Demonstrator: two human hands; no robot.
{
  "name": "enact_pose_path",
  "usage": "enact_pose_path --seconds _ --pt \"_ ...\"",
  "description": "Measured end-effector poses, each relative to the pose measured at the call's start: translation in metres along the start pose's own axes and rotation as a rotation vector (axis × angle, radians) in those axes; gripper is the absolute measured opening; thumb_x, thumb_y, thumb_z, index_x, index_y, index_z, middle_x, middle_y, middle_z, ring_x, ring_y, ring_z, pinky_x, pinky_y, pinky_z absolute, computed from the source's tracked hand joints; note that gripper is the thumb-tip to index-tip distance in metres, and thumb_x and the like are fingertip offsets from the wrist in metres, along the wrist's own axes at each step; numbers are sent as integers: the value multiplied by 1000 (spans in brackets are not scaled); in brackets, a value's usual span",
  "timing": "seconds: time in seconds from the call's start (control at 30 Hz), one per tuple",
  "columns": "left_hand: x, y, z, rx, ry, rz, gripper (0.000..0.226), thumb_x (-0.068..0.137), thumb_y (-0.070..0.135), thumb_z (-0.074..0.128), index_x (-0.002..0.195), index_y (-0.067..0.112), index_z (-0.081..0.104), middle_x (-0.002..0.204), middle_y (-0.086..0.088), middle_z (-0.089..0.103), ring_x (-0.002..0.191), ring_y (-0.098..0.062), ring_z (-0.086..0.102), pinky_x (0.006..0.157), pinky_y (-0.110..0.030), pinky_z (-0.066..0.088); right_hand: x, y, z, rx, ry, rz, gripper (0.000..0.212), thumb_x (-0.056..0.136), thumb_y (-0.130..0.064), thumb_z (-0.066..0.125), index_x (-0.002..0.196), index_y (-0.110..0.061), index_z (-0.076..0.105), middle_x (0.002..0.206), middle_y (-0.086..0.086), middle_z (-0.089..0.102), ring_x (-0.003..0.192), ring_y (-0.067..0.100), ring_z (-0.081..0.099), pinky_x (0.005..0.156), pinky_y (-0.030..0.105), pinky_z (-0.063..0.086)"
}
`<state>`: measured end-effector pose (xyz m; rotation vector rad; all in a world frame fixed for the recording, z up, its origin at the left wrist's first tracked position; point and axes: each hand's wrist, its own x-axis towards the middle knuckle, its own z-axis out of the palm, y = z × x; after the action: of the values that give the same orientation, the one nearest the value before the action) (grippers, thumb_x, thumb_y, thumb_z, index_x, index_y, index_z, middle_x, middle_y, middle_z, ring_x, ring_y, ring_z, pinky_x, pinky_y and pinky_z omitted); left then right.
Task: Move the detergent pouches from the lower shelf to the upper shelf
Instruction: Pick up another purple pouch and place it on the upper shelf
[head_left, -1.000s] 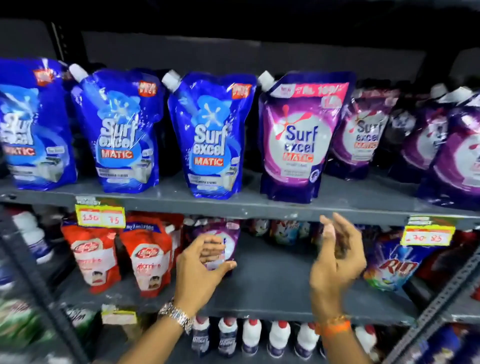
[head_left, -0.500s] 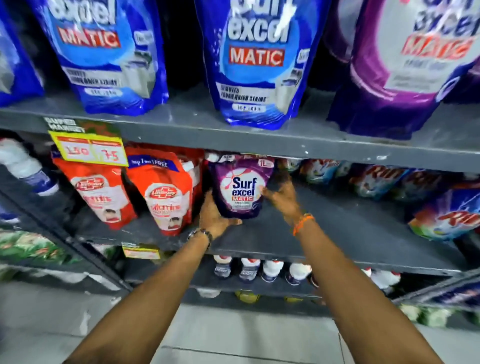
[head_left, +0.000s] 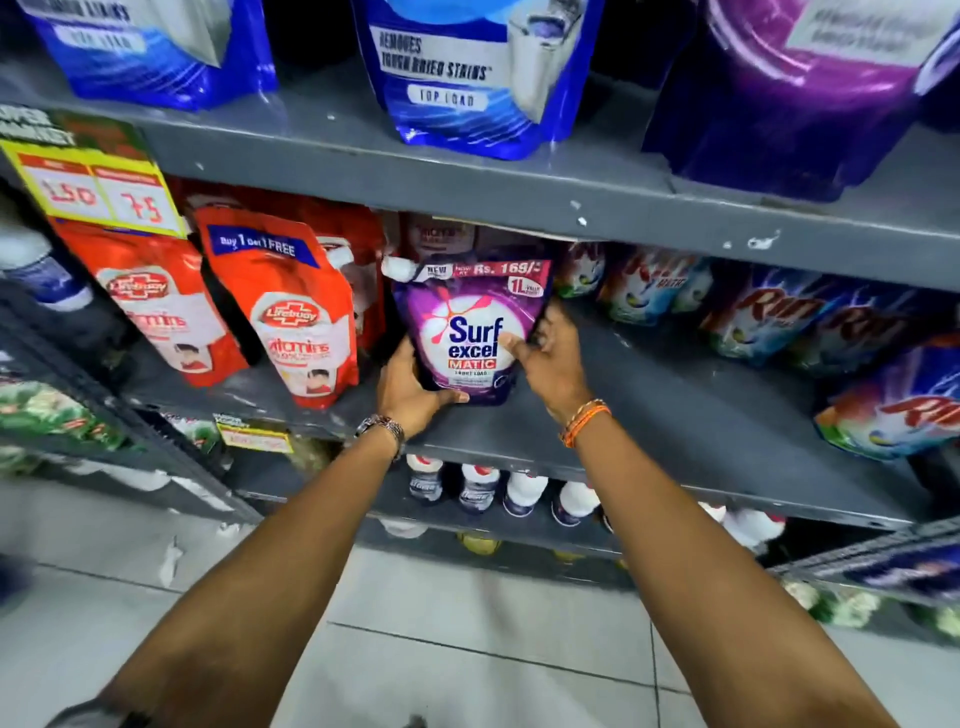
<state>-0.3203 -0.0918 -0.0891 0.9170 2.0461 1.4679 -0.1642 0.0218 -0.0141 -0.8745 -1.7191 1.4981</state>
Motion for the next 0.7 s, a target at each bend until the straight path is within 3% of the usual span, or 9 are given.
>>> enact_pose_path --seconds 0.17,0.27,0.4,0.57,0.7 --pt "-56 10 17 11 69 -28 95 34 39 98 118 26 57 116 3 73 109 -15 70 93 -45 59 -45 -7 -25 46 -42 10 43 86 9 67 123 -8 54 106 2 70 86 -3 70 74 15 58" --pt "-99 23 28 29 93 -40 90 36 34 98 116 24 58 110 2 75 102 -15 71 87 -45 61 -81 -6 -47 60 -63 -12 40 87 7 68 118 -15 55 107 -2 71 92 -2 71 83 25 61" --pt "-159 49 45 1 80 -14 83 38 29 99 112 29 61 101 11 76 93 -6 73 80 -40 63 -140 -22 -83 115 -41 -53 39 88 4 67 115 -22 59 113 4 73 105 14 72 89 35 60" --pt "-220 121 63 -31 10 125 77 41 19 100 103 40 60 94 33 73 89 8 71 72 -18 59 -210 -81 -144 157 10 -155 38 90 6 64 118 -20 61 112 0 76 107 16 72 86 27 59" --pt "-248 202 74 -64 -80 235 85 37 39 99 113 32 62 102 21 76 98 2 72 81 -28 61 -238 -152 -197 109 74 -257 34 89 1 68 115 -20 62 109 -5 77 101 8 73 80 21 58"
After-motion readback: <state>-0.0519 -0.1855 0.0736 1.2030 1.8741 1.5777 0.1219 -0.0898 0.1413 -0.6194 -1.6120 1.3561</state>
